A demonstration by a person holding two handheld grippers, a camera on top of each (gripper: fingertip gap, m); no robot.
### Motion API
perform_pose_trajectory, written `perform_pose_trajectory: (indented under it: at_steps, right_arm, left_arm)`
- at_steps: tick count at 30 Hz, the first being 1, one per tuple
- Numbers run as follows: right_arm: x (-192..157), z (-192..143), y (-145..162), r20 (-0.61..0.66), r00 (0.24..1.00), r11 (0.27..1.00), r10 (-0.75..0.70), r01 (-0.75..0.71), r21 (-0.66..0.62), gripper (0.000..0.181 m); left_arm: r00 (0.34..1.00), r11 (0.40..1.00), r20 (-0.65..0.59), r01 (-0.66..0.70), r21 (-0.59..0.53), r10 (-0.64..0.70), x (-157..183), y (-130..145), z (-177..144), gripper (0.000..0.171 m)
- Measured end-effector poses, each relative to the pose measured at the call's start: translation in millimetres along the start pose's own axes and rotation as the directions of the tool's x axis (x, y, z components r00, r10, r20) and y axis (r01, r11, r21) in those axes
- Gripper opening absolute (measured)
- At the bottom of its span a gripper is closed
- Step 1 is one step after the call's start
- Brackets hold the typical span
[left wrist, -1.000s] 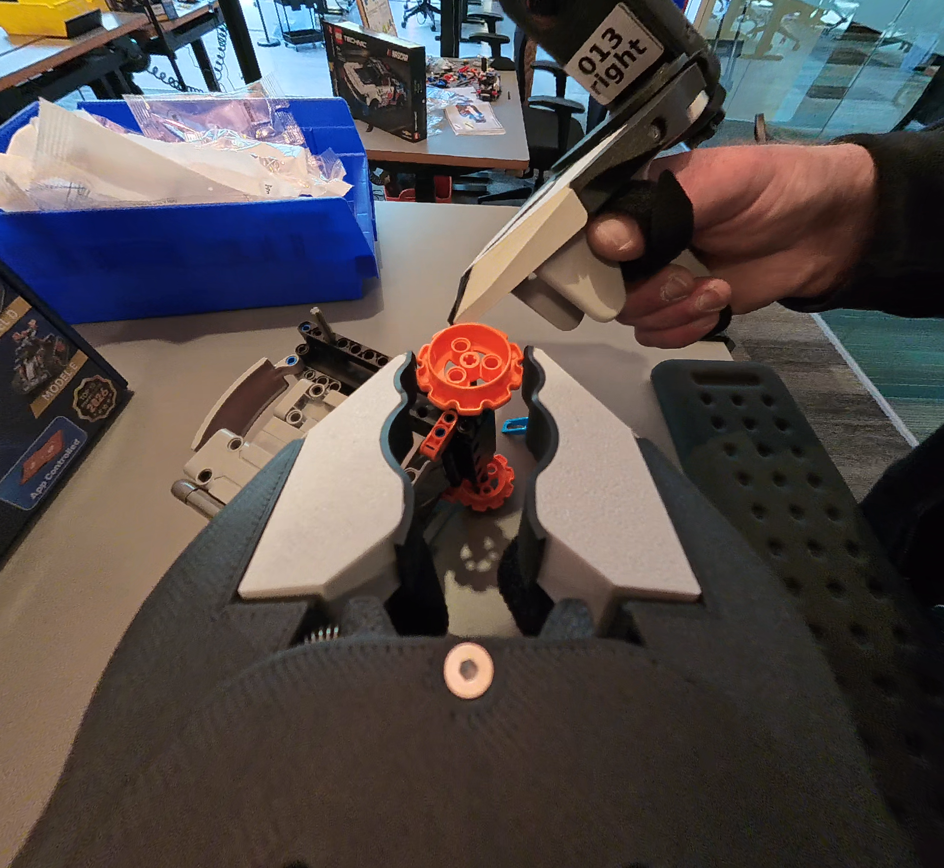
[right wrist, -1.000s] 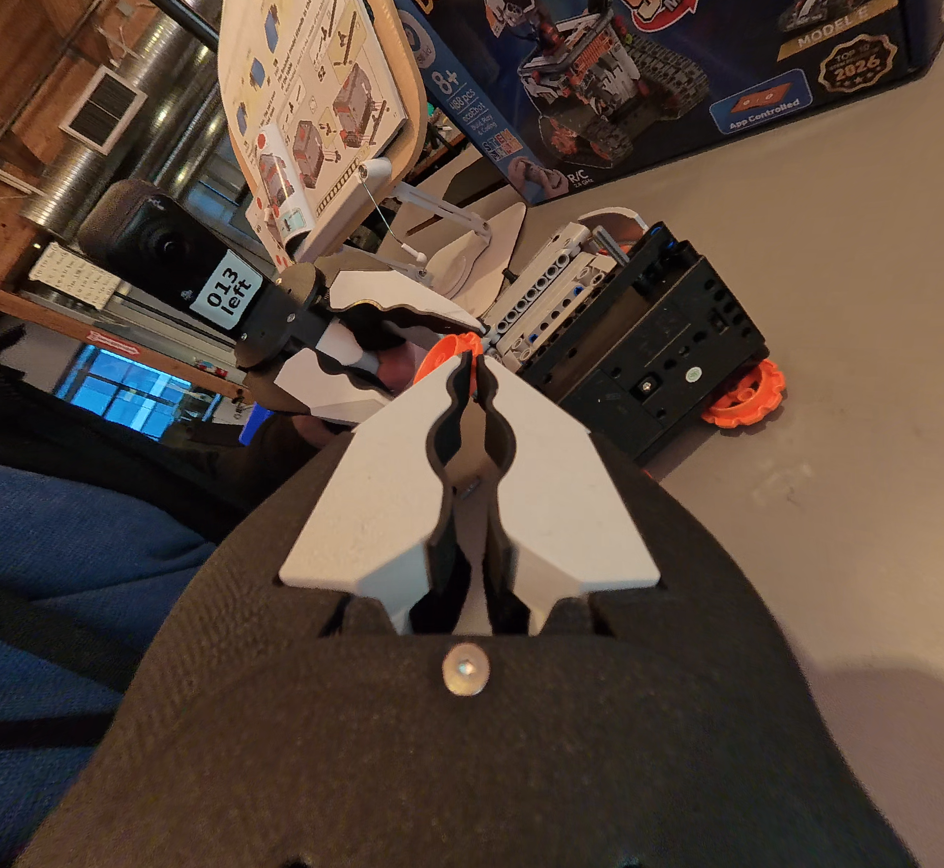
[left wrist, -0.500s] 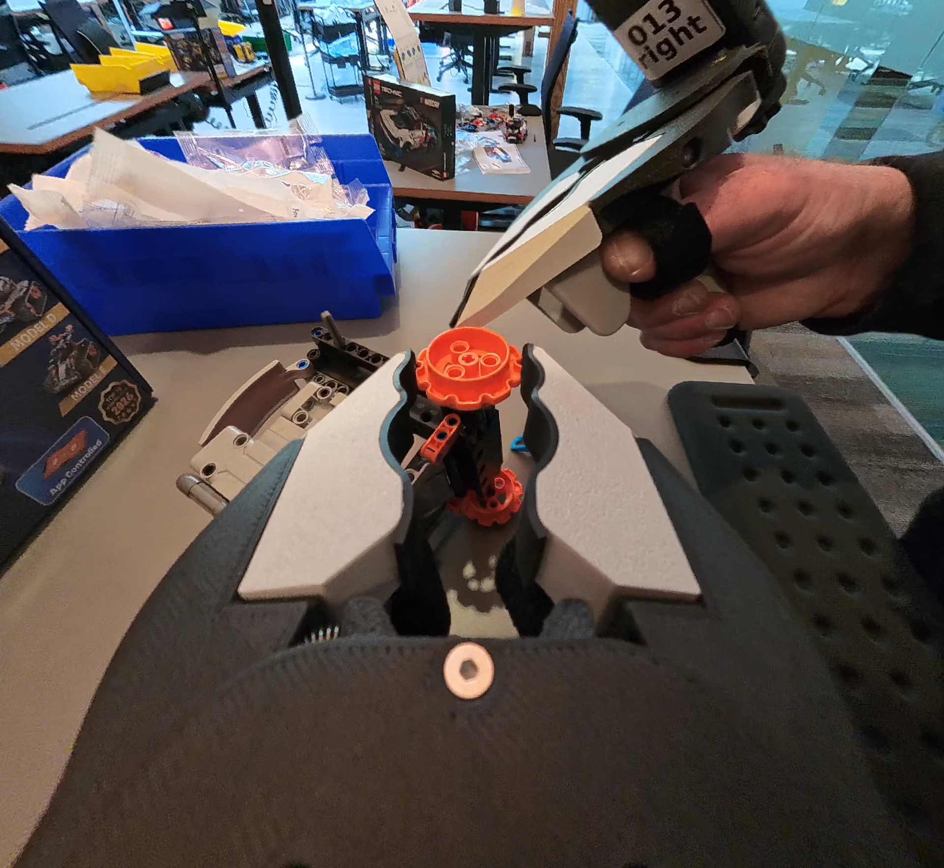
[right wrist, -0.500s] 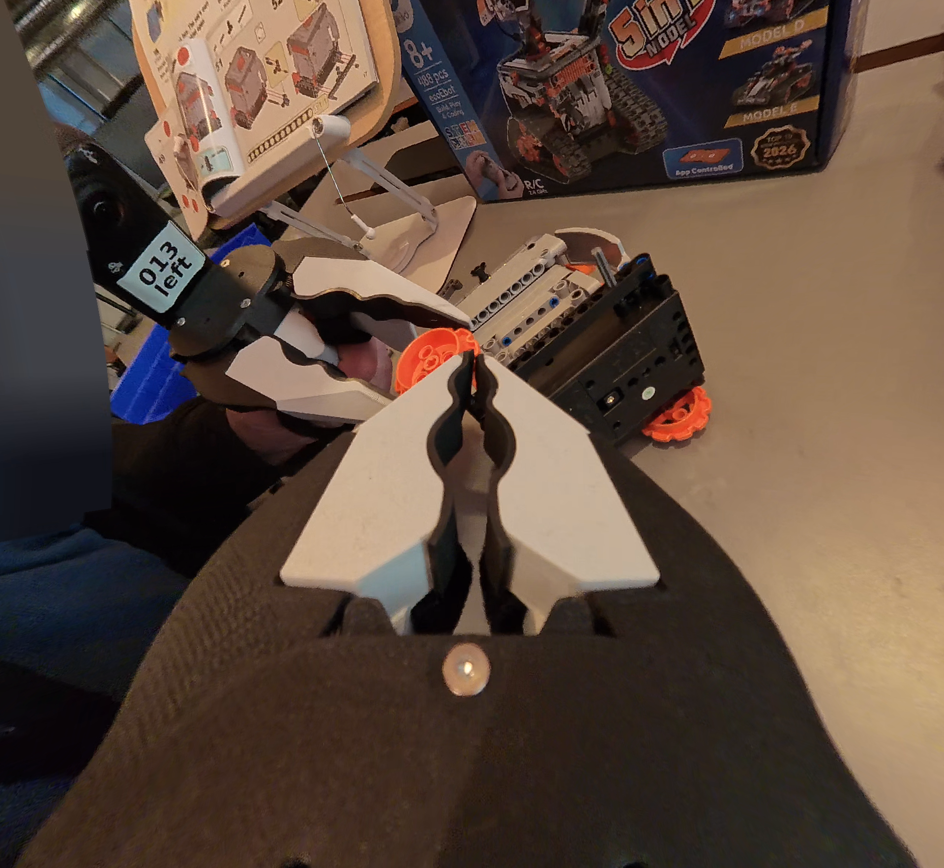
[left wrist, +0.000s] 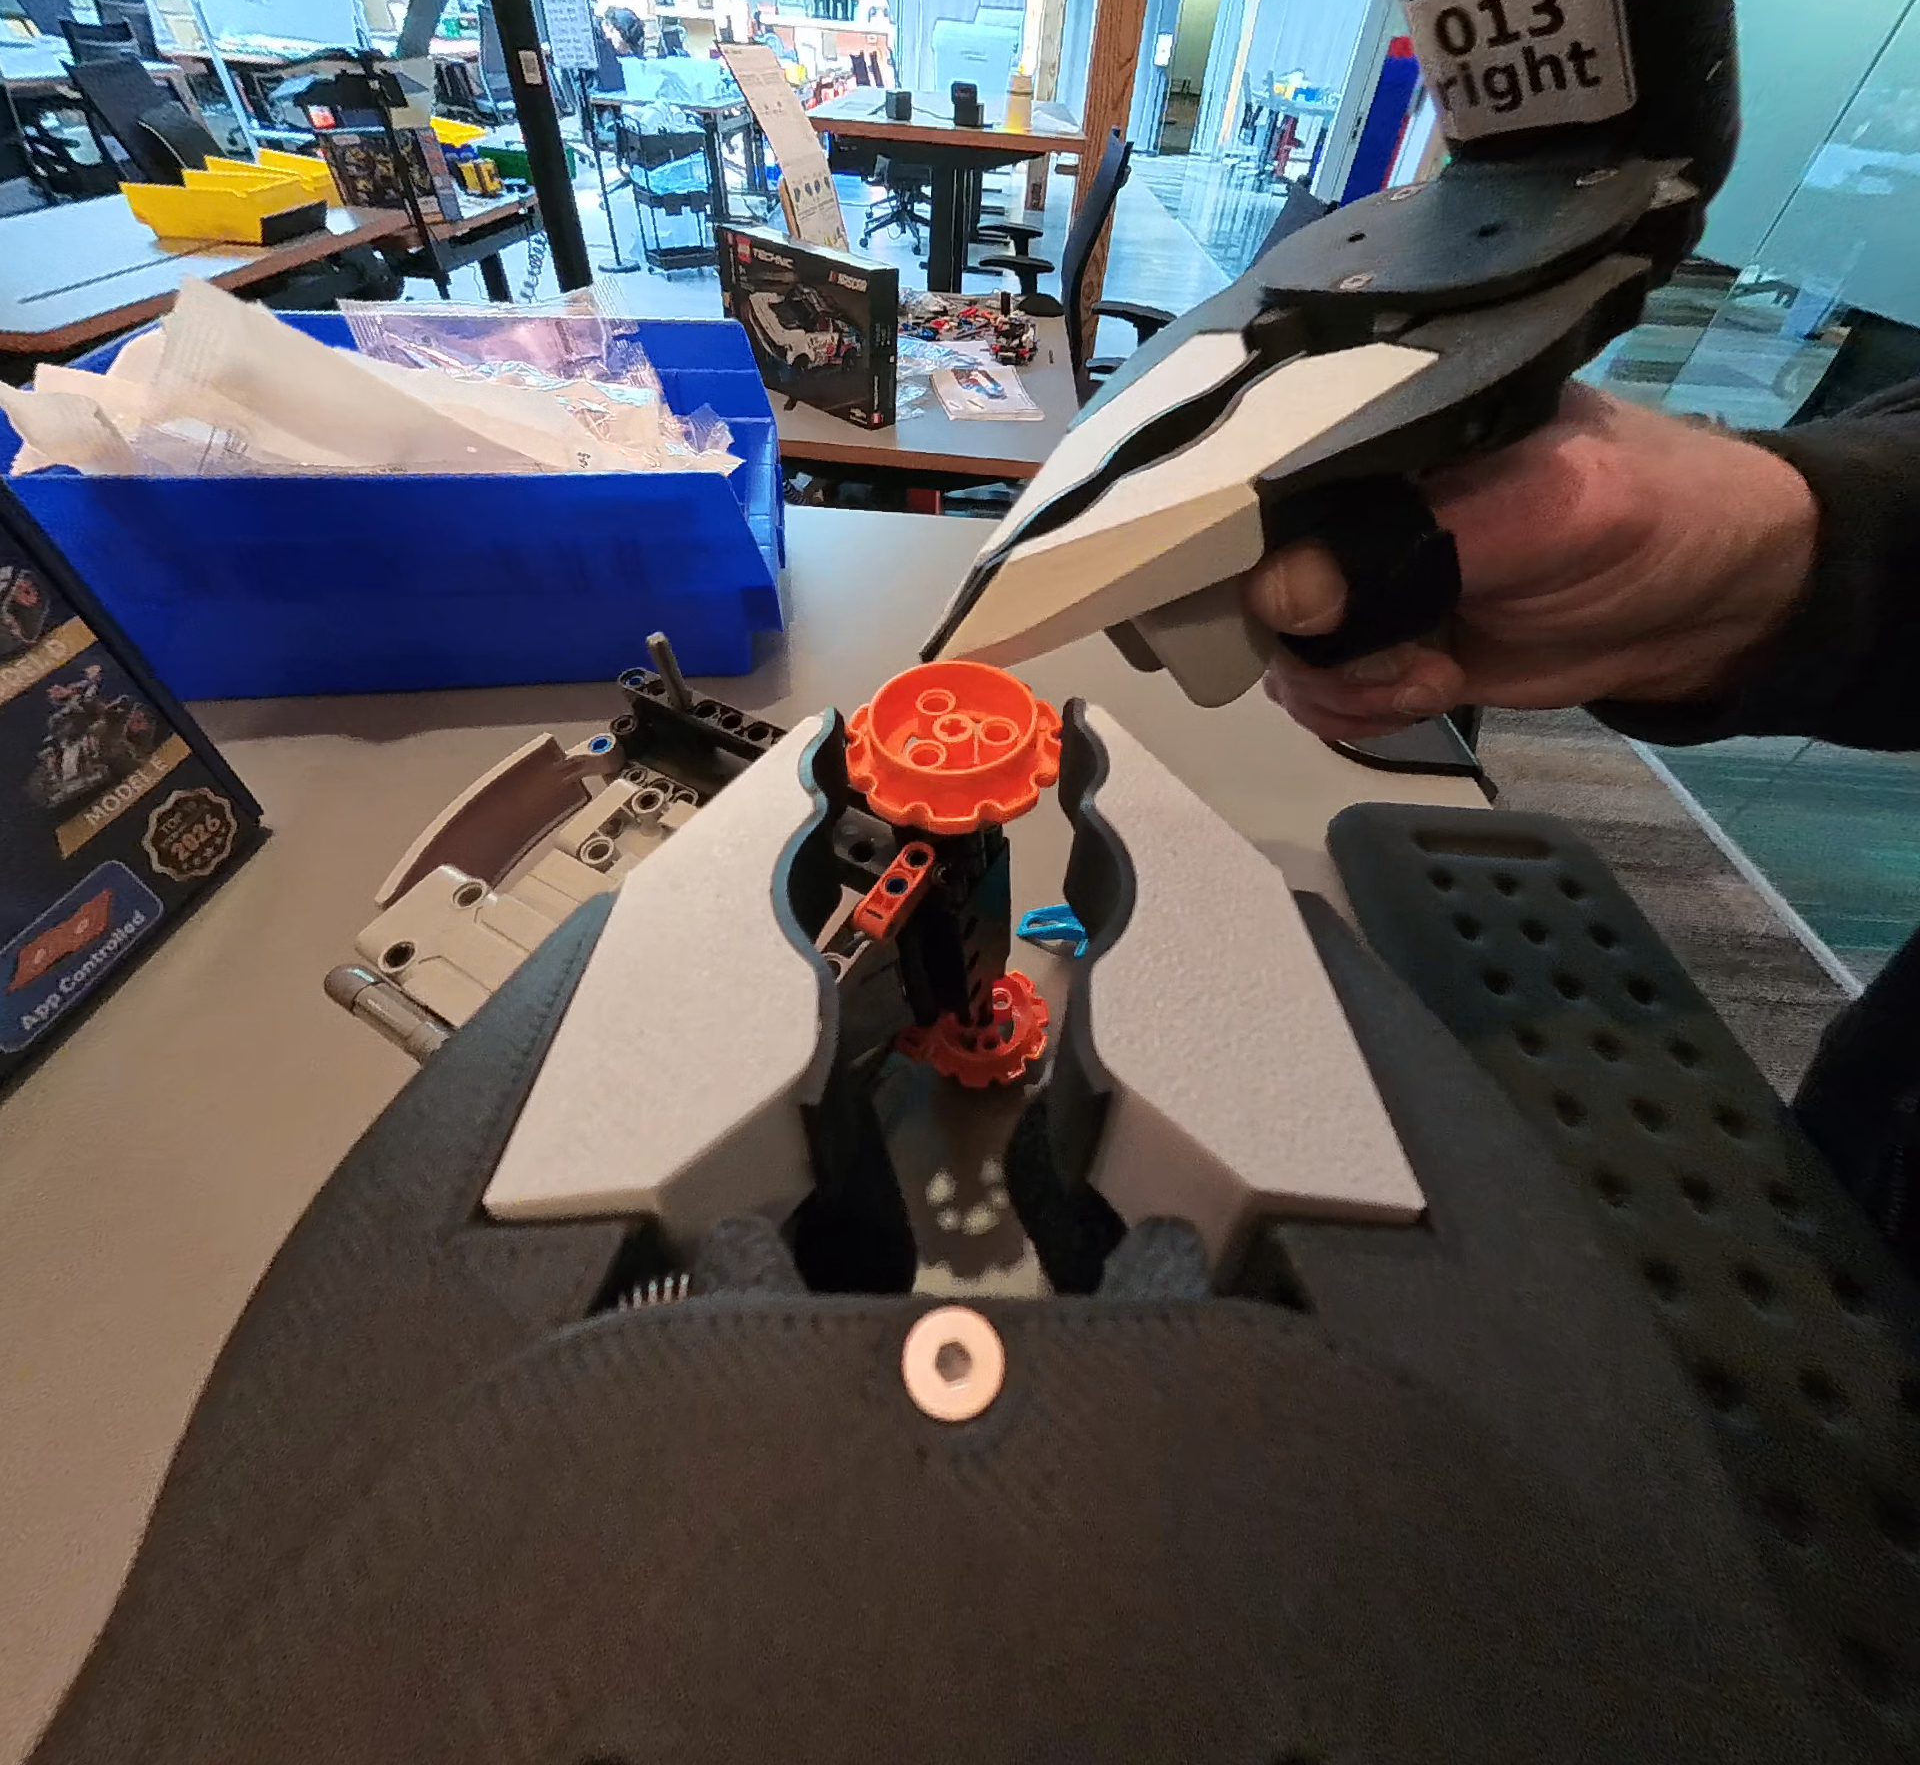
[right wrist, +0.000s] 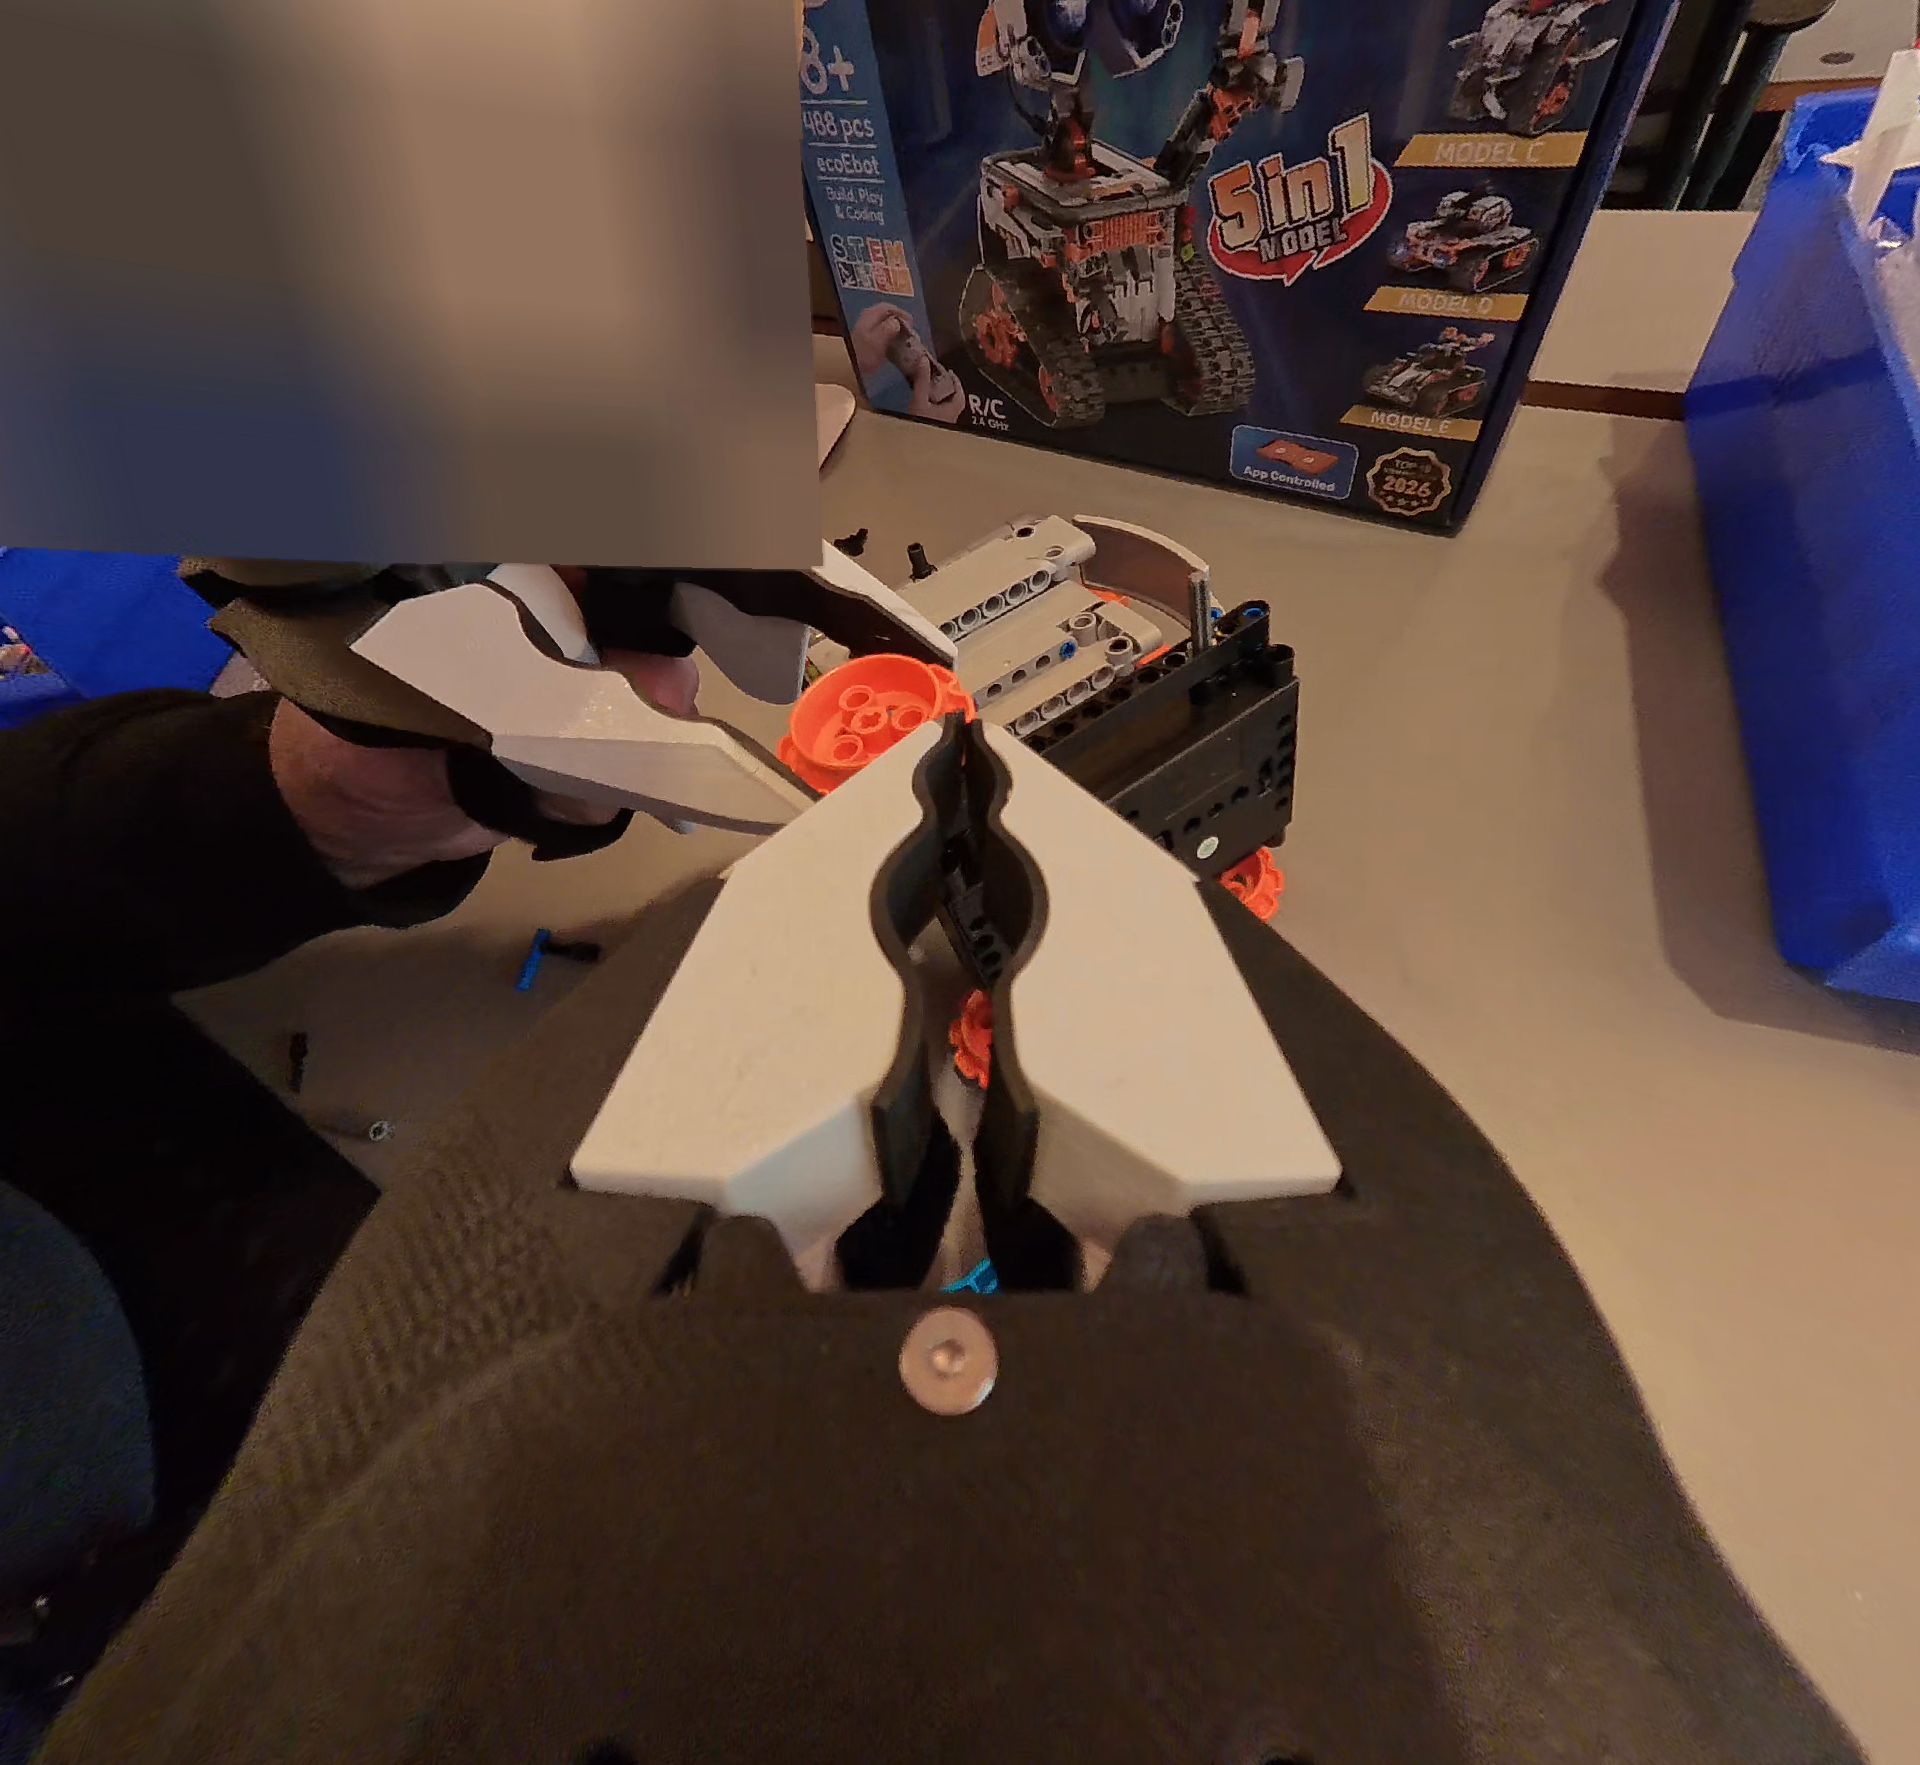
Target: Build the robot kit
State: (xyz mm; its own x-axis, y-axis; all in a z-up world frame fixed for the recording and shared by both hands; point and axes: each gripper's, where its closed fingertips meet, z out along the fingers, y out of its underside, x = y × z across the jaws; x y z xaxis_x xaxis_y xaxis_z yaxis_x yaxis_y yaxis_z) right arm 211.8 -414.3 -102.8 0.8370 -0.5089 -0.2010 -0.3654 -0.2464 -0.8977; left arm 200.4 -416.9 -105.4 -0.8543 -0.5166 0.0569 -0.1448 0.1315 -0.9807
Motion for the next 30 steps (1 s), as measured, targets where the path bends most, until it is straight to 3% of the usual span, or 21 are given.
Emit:
perform_pose_trajectory:
  at_steps: [4,8,13,19,30]
  right_arm:
    - [-1,-4,-9,0.030,1.000,1.000,-0.005,0.004,0.015,0.000]
    - [-14,-4,-12,0.109,0.987,0.992,-0.120,0.122,-0.016,0.000]
    - [-13,2,-2,0.101,0.973,0.975,-0.206,0.213,-0.064,0.000]
    - [-13,3,-2,0.108,0.976,0.978,-0.190,0.198,-0.070,0.000]
    - [-15,5,0,0.031,0.944,0.937,-0.328,0.329,-0.119,0.000]
  left_arm:
    - [1.000,1.000,0.002,-0.023,0.006,0.022,1,0,2,0.040]
    - [0.999,0.999,-0.008,-0.034,-0.010,0.034,0,0,3,0.040]
    - [0.998,0.998,-0.009,-0.054,-0.029,0.054,2,-2,6,0.040]
    - [0.999,0.999,-0.009,-0.048,-0.021,0.048,1,-1,5,0.040]
    - [1.000,1.000,-0.005,-0.020,0.007,0.020,1,0,4,0.040]
